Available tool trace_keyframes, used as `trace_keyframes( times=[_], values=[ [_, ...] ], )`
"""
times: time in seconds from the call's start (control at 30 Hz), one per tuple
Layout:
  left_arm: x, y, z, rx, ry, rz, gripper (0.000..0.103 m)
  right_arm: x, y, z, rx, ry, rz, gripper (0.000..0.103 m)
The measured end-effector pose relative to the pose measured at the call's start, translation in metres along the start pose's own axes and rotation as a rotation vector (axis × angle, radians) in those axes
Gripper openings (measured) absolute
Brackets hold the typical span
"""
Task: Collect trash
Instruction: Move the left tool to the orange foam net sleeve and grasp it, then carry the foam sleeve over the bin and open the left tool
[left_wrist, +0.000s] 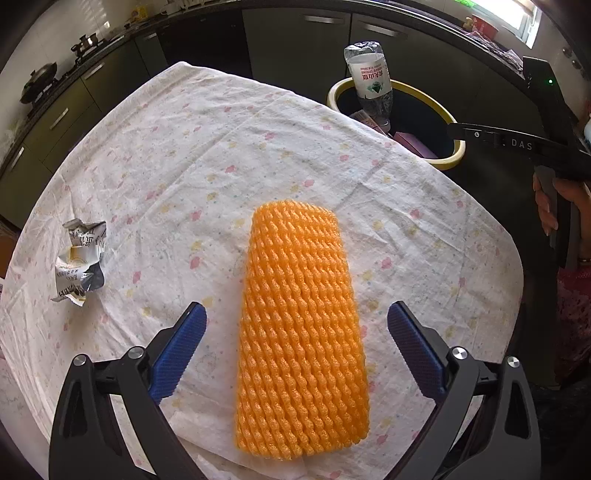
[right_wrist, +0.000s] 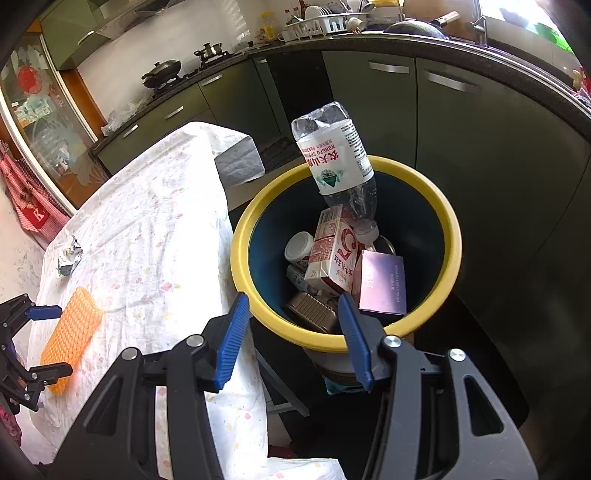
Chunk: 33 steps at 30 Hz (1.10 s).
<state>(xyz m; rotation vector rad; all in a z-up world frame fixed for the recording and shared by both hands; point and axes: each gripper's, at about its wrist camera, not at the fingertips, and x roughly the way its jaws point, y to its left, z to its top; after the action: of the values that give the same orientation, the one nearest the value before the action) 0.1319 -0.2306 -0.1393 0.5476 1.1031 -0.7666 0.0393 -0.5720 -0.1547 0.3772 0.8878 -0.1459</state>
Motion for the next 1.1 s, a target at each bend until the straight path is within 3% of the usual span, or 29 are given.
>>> trace_keyframes(
  times=[0.07, 0.3, 0.43, 0.53, 0.77, 0.93, 1.1],
  values=[
    [0.002, 0.003, -0.002, -0.012, 0.017, -0.004, 0.075, 0.002, 0.000, 0.000, 0.000, 0.003, 0.003, 0.048],
    [0.000, 0.003, -0.006, -0.032, 0.016, -0.018, 0.047, 0.002, 0.004, -0.001, -0.005, 0.002, 0.013, 0.048],
    [-0.016, 0.004, -0.005, -0.044, -0.022, -0.037, 0.021, -0.003, 0.004, -0.002, -0.004, -0.008, 0.014, 0.048],
    [-0.032, 0.002, -0.003, -0.040, -0.055, -0.041, 0.016, -0.006, 0.004, -0.002, -0.004, -0.016, 0.016, 0.048],
    [-0.073, -0.019, 0.020, 0.039, -0.144, -0.064, 0.016, -0.020, -0.005, -0.005, 0.020, -0.048, -0.003, 0.048],
    [-0.073, -0.053, 0.062, 0.128, -0.178, -0.104, 0.016, -0.030, -0.023, -0.013, 0.060, -0.061, -0.028, 0.048],
    [-0.043, -0.090, 0.122, 0.158, -0.154, -0.195, 0.019, -0.039, -0.048, -0.023, 0.110, -0.066, -0.048, 0.048]
  ],
)
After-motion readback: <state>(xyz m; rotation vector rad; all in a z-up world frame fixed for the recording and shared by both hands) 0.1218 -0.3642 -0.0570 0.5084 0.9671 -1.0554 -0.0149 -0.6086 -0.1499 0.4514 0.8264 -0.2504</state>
